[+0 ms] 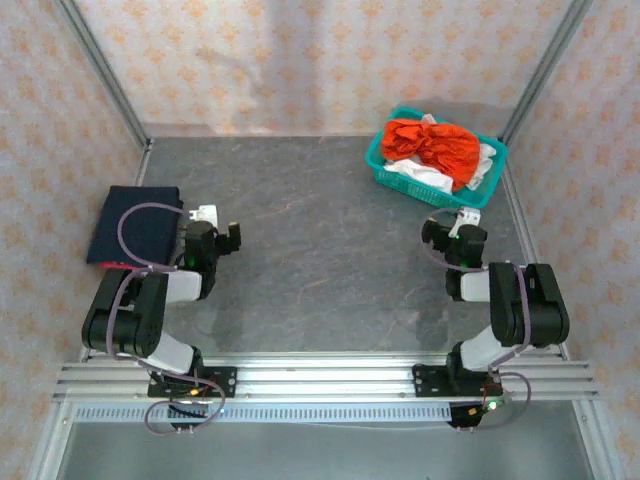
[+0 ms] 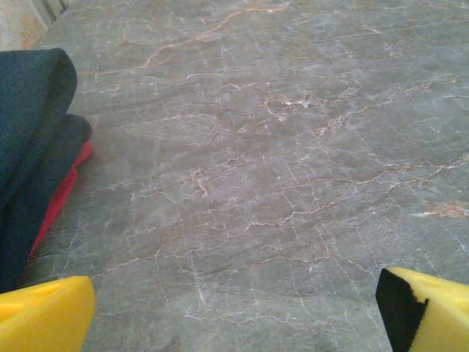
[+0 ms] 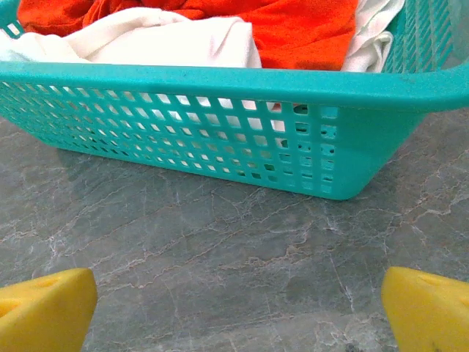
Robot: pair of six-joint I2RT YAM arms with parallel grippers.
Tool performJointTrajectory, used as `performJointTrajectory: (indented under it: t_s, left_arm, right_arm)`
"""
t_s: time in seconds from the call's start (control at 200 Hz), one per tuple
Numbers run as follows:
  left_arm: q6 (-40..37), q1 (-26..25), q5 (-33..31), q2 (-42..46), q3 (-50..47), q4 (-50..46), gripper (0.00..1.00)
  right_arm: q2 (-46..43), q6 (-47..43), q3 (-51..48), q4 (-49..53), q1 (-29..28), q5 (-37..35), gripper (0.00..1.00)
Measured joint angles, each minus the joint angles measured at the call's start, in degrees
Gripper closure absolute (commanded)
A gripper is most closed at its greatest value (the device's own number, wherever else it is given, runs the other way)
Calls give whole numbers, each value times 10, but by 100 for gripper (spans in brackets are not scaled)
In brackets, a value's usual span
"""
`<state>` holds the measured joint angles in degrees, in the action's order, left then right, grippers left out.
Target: Fold and stack the t-shirts
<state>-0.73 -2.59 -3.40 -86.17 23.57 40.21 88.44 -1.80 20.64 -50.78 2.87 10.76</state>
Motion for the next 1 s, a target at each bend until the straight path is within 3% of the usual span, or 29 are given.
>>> performJointTrajectory:
  t_s: [0.856,0.996]
  left_arm:
    - [0,0,0,0,0,0,0]
    - [-1,-1,0,24,24,-53,0]
  right_arm:
    - [0,0,0,-1,0,2,1]
    - [-35,0,-19,-2,0,2,1]
